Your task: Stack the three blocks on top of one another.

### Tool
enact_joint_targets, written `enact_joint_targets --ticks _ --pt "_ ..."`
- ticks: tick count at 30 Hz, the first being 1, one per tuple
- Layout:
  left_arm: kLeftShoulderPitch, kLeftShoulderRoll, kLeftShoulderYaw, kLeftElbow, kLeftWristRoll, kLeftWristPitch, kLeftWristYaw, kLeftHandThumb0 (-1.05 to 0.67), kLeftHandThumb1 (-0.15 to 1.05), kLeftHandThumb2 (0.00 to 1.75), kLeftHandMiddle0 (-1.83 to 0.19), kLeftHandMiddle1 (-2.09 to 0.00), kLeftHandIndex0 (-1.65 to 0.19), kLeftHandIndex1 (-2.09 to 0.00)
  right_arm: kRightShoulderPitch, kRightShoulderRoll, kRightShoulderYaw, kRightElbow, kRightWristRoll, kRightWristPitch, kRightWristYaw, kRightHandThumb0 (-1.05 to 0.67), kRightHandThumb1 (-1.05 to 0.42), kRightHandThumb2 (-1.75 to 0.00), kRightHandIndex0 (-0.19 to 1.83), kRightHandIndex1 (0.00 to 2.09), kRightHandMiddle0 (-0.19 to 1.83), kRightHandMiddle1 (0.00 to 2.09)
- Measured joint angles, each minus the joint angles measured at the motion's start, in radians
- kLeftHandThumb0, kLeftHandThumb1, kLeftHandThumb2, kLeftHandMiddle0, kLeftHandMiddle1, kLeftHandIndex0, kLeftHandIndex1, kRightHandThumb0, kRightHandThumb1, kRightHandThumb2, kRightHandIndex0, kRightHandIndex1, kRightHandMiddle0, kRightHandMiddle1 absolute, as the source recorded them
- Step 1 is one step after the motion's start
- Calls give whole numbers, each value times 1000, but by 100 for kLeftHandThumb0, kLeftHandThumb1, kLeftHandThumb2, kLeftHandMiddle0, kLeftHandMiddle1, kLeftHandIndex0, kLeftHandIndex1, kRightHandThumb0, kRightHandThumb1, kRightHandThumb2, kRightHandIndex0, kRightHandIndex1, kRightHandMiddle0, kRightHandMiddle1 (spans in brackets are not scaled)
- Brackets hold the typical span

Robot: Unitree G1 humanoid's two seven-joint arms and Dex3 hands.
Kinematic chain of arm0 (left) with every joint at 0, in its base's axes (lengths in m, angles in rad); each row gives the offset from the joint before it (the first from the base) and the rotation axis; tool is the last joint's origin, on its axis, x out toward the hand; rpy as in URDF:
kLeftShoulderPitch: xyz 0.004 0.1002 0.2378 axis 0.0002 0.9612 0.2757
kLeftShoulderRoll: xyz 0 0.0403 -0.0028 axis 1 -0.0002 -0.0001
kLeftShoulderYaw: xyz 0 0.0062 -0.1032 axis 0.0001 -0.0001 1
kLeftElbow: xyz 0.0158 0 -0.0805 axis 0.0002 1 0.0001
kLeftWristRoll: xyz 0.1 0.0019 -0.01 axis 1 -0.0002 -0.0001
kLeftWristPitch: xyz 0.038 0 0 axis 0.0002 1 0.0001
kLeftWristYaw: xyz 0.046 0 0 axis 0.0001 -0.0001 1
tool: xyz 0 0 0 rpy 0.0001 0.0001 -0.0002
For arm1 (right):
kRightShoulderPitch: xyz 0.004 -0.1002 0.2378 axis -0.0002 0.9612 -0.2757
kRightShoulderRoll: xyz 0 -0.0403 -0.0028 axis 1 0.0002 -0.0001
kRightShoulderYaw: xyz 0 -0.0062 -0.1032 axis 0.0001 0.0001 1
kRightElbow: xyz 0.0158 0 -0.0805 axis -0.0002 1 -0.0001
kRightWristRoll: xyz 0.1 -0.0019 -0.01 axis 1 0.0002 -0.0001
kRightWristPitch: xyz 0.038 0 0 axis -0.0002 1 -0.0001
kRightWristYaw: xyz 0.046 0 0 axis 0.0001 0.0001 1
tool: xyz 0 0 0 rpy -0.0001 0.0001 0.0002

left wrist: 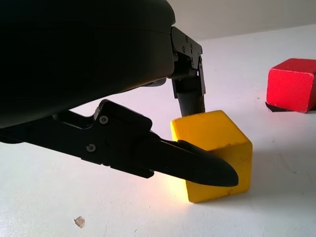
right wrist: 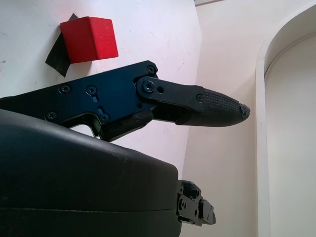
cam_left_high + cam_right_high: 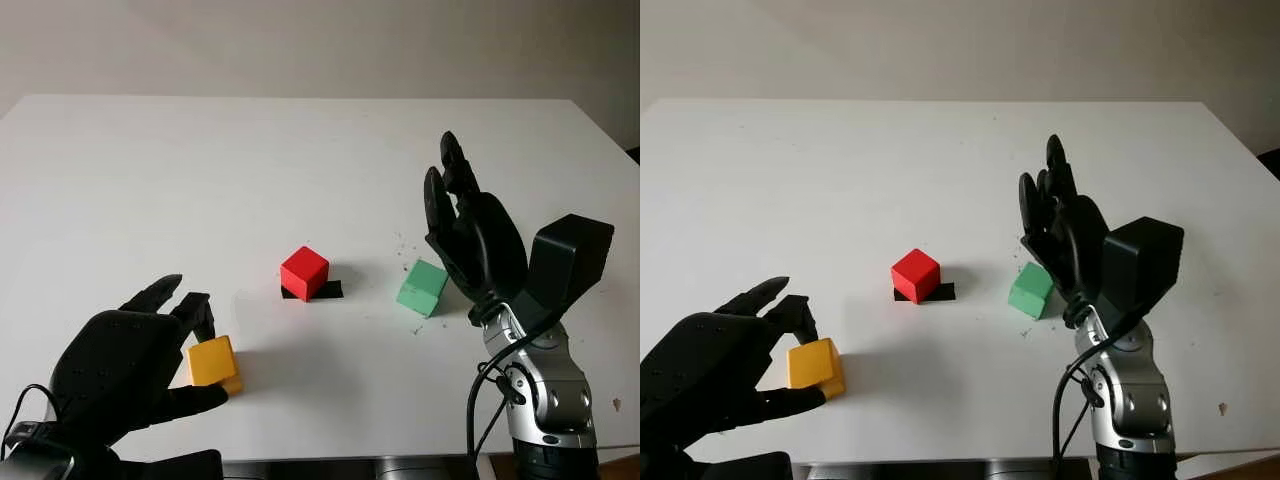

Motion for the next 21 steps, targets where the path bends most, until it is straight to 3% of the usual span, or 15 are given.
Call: enact_joint_targets --ticks 4,12,21 --pt "2 -1 3 27 -47 -20 63 -28 103 7 -25 -7 -32 -91 0 0 0 0 -1 0 -3 -69 -105 -60 -19 0 -19 0" --pt "-14 73 63 126 -232 -157 208 -28 104 6 -26 -6 -28 -106 0 0 1 0 -2 0 -3 -69 -105 -60 -19 0 -19 0" --pt "-196 217 144 193 -632 -157 91 -31 104 6 -32 -7 -31 -104 -2 0 6 3 -6 -10 -3 -71 -105 -60 -19 0 -19 0"
